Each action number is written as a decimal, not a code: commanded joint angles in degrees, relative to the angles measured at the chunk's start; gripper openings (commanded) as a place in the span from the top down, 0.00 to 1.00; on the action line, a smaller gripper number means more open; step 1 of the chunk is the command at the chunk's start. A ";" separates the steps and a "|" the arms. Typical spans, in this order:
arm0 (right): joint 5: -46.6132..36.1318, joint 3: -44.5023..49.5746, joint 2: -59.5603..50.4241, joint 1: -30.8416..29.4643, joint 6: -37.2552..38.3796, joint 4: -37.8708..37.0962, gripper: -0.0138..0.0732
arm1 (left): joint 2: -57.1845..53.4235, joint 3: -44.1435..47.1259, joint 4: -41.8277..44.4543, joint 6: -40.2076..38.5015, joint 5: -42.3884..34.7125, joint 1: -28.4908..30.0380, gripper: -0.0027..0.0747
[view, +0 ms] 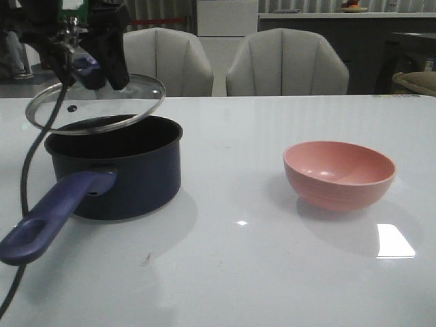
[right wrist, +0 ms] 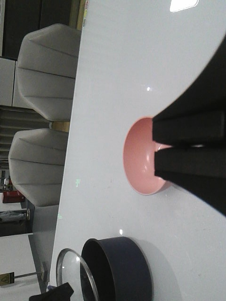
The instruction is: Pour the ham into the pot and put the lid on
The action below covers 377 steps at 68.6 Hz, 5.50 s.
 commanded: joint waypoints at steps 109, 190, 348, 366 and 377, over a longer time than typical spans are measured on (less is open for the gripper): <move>-4.84 -1.58 0.69 0.07 -0.66 0.28 0.66 | 2.68 -2.25 -4.21 -0.26 1.39 -0.45 0.42; -4.84 -1.58 0.69 0.07 -0.66 0.28 0.66 | 2.68 -2.91 -4.41 0.93 2.49 -3.12 0.22; -4.84 -1.58 0.69 0.07 -0.66 0.28 0.66 | -86.51 58.17 0.54 1.02 -30.38 -3.13 0.50; -4.84 -1.58 0.69 0.07 -0.66 0.28 0.66 | -97.73 64.17 0.11 1.02 -30.48 -3.13 0.83; -4.84 -1.58 0.69 0.07 -0.66 0.28 0.66 | -98.53 64.29 0.11 1.02 -30.10 -3.13 0.82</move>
